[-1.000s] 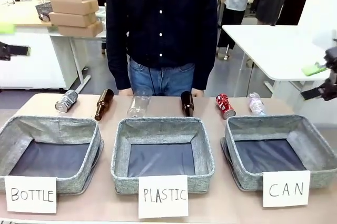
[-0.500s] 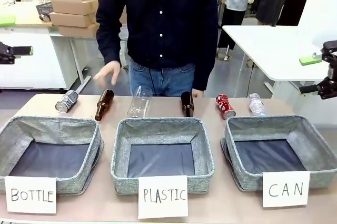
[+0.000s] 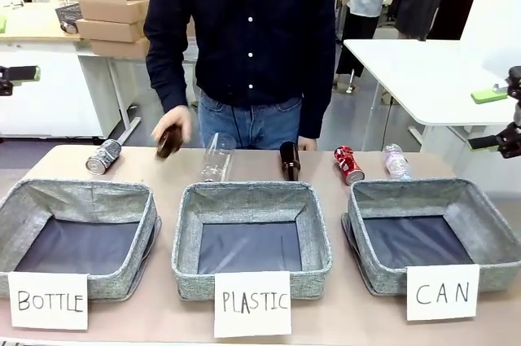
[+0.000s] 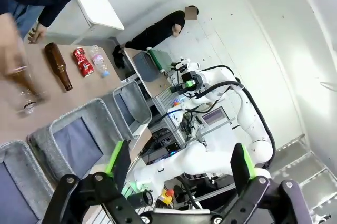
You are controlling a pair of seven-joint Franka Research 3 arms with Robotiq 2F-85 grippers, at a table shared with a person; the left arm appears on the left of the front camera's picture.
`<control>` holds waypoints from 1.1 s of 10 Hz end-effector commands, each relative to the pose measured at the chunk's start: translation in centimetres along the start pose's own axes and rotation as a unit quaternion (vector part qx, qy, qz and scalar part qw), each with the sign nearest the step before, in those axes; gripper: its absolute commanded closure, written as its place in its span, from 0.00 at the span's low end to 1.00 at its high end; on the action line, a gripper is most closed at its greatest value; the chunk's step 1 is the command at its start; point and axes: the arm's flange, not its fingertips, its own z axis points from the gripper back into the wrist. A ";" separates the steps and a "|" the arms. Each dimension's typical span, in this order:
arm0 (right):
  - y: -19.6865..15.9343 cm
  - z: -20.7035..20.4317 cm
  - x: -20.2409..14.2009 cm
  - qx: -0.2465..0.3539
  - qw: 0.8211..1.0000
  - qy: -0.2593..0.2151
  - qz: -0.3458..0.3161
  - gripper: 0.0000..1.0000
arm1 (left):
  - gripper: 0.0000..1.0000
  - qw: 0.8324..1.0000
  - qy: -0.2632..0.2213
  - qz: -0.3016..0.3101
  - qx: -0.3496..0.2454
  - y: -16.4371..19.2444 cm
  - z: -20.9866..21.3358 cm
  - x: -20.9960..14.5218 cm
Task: Sort the can waste into the basket.
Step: Pick up the can waste from the table and place it in the right Fabric basket.
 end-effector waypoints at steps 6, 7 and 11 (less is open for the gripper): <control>7.0 -11.4 6.8 -0.378 0.901 -0.044 0.208 0.00 | 0.00 1.000 -0.004 -0.015 -0.009 -0.1 -0.2 0.4; 6.6 -14.4 8.2 -0.428 0.873 -0.037 0.229 0.00 | 0.00 1.000 -0.004 -0.015 -0.009 -0.1 -0.2 0.4; 7.3 -18.1 7.6 -0.401 0.876 -0.017 0.267 0.00 | 0.00 1.000 -0.004 -0.015 -0.009 -0.1 -0.2 0.4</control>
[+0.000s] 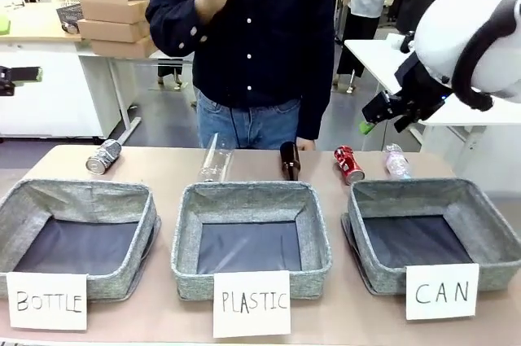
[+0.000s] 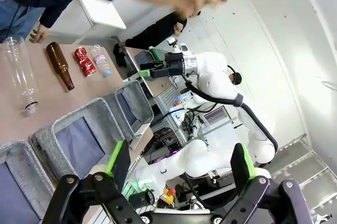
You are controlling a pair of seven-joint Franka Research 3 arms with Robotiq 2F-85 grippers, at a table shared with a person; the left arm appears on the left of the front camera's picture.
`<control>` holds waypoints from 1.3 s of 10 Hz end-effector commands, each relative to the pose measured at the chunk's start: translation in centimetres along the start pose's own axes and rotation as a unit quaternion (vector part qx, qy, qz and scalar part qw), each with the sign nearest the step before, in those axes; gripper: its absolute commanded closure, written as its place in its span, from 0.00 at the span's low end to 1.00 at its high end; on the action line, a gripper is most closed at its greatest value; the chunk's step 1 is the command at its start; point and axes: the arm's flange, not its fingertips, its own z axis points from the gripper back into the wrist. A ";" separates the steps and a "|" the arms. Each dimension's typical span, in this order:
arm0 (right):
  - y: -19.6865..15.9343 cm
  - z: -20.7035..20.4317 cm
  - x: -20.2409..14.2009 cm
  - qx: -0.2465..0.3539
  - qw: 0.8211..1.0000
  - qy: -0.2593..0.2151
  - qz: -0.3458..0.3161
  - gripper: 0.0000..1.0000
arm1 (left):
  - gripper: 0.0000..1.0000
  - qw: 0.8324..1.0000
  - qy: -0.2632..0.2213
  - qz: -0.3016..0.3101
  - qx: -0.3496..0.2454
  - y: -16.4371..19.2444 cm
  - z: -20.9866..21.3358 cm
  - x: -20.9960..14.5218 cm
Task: Sort the can waste into the basket.
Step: Pick up the can waste from the table and place it in the right Fabric basket.
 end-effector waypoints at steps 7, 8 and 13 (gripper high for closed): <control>1.4 -11.5 12.1 -0.121 0.988 0.098 0.015 0.00 | 0.00 1.000 -0.006 -0.013 -0.012 -0.1 -0.2 0.2; 1.1 -15.3 13.5 -0.128 0.984 0.126 0.006 0.00 | 0.00 1.000 -0.006 -0.013 -0.012 -0.1 -0.2 0.2; -1.3 -24.7 14.4 -0.168 0.965 0.197 -0.031 0.00 | 0.00 1.000 -0.006 -0.013 -0.012 -0.1 -0.2 0.2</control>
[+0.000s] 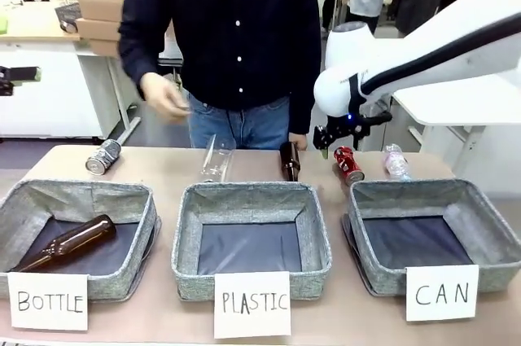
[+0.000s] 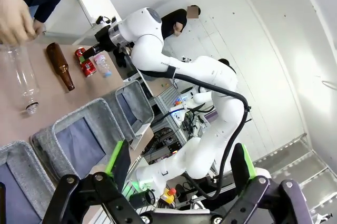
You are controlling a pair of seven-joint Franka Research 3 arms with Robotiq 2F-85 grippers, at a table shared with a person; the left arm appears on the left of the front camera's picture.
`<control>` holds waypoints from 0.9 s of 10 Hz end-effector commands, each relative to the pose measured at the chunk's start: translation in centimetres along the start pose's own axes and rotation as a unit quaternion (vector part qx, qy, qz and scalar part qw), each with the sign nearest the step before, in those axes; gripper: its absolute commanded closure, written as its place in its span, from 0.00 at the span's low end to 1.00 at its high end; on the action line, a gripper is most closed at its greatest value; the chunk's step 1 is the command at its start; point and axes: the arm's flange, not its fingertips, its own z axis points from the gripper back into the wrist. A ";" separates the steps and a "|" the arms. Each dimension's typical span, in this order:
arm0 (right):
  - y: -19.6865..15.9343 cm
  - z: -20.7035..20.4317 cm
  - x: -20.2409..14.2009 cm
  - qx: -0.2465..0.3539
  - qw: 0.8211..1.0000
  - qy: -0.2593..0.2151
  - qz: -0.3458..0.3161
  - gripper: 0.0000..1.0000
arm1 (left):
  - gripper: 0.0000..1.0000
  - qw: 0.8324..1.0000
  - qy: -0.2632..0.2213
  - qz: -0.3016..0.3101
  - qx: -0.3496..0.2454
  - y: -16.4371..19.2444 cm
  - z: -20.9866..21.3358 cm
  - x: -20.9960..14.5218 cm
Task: Sort the can waste into the basket.
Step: Pick up the can waste from the table and place it in the right Fabric basket.
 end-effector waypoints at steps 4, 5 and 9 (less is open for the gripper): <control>-1.1 -3.7 0.2 0.008 0.999 -0.005 -0.037 0.00 | 0.00 1.000 -0.007 -0.011 -0.012 -0.2 -0.2 0.2; -1.4 -3.9 0.0 0.012 0.999 -0.001 -0.045 0.00 | 0.00 1.000 -0.007 -0.011 -0.012 -0.2 -0.2 0.2; -1.8 -5.8 -0.2 0.018 0.998 0.014 -0.058 0.00 | 0.00 1.000 -0.007 -0.011 -0.012 -0.2 -0.2 0.2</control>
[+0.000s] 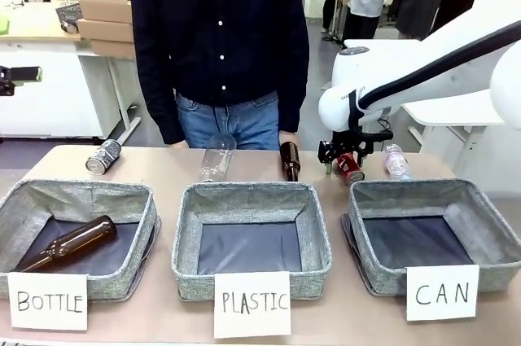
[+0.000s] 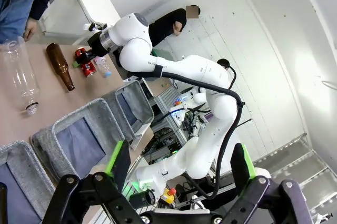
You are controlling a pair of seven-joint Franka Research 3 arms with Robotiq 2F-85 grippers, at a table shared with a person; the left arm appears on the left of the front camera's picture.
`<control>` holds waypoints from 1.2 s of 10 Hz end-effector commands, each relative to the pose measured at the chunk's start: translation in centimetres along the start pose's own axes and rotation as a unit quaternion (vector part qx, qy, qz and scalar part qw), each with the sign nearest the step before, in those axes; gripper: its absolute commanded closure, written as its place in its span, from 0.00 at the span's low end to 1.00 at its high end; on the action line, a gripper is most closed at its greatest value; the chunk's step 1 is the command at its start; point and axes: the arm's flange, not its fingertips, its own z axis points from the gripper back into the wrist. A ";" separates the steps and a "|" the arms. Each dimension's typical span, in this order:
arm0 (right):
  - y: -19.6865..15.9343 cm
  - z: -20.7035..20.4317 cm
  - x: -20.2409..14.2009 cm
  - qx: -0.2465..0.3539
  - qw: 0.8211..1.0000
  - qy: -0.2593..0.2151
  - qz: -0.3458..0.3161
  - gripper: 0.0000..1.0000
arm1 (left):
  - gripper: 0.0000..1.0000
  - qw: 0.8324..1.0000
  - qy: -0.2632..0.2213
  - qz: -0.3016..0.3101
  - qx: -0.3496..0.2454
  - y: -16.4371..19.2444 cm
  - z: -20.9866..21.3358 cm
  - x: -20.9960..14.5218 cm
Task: Sort the can waste into the basket.
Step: Pick up the can waste from the table and place it in the right Fabric basket.
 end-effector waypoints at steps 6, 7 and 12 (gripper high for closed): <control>-0.1 0.5 -0.3 0.027 0.999 -0.020 -0.022 1.00 | 0.00 1.000 -0.007 -0.011 -0.011 -0.2 -0.2 0.2; -0.2 0.6 -0.4 0.031 0.999 -0.021 -0.024 1.00 | 0.00 1.000 -0.007 -0.011 -0.011 -0.2 -0.2 0.2; -0.2 1.7 -0.4 0.055 0.998 -0.014 -0.013 1.00 | 0.00 1.000 -0.007 -0.011 -0.011 -0.2 -0.2 0.2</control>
